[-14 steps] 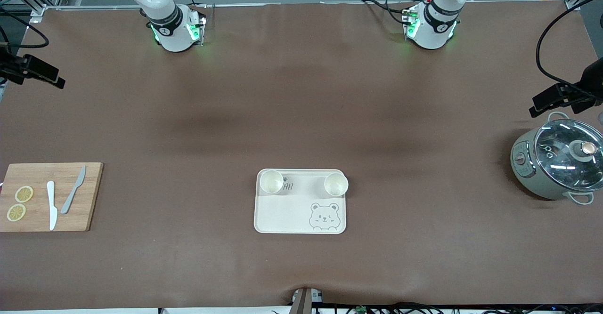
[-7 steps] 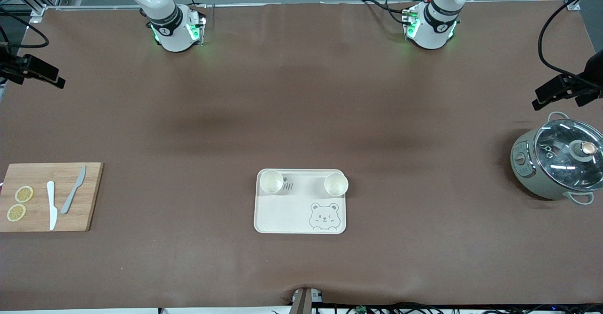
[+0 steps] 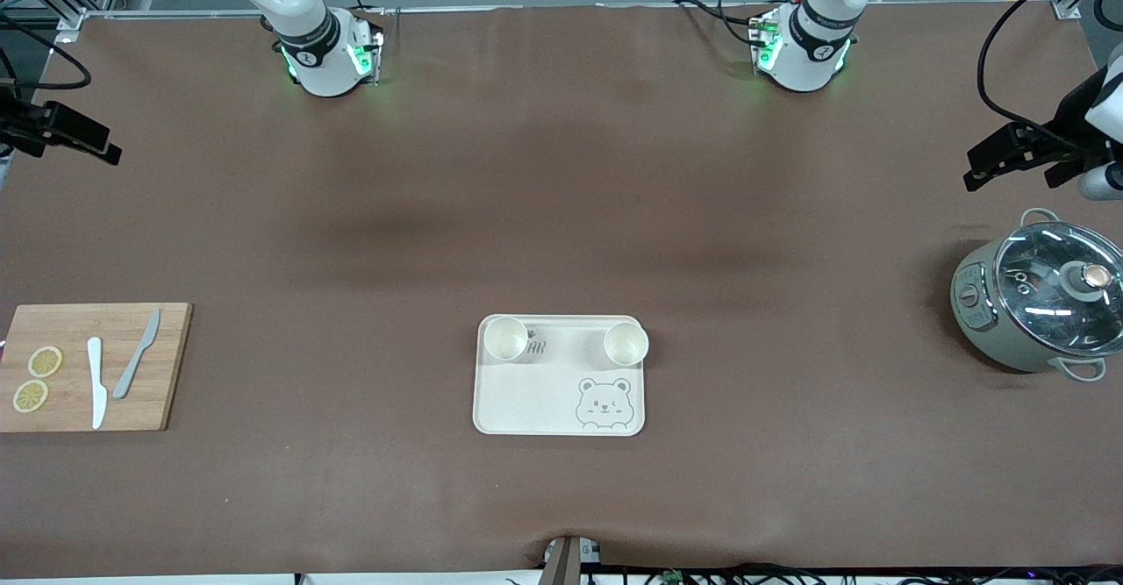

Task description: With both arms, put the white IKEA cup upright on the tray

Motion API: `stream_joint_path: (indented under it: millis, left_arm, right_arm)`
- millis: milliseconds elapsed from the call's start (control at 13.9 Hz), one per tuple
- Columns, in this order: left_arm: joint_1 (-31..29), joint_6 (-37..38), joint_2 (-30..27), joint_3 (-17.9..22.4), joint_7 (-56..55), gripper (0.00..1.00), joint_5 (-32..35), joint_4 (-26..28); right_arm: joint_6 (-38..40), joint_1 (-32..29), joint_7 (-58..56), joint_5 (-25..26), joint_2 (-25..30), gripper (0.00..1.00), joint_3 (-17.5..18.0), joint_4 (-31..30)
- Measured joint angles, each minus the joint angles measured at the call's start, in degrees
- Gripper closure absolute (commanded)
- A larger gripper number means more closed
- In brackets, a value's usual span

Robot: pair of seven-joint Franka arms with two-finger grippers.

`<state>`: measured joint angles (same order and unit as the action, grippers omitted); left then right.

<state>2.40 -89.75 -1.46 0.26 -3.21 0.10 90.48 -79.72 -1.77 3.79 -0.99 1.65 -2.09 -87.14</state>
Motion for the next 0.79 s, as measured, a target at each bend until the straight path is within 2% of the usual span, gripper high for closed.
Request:
stream_joint_path:
  millis: [791]
  left_arm:
    - [0.13, 2.38, -1.92, -2.06, 0.66, 0.0, 0.02, -0.01]
  right_arm:
    - [0.0, 0.0, 0.0, 0.0, 0.0, 0.0, 0.0, 0.0]
